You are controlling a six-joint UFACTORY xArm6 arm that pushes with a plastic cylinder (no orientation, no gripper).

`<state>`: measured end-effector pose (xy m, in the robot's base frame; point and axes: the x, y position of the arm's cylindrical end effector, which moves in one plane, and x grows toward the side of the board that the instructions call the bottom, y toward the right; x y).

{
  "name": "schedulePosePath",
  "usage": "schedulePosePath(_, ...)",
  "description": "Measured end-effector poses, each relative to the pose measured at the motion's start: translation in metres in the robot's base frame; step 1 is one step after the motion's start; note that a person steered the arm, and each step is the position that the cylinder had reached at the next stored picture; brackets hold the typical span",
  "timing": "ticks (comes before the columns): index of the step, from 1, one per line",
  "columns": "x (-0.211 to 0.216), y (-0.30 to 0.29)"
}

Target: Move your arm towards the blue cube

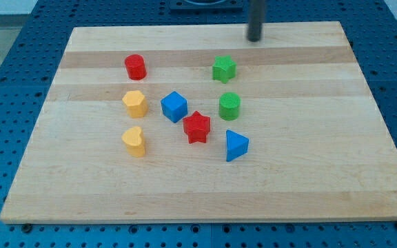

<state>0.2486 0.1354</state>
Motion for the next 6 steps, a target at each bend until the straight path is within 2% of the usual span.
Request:
schedulePosePath(1, 0.091, 0.037)
schedulePosePath(2, 0.229, 0.022)
schedulePosePath(3, 0.315, -0.012)
schedulePosePath(4, 0.316, -0.011)
schedulePosePath(5, 0.338, -0.042)
schedulePosePath(6, 0.36, -0.118)
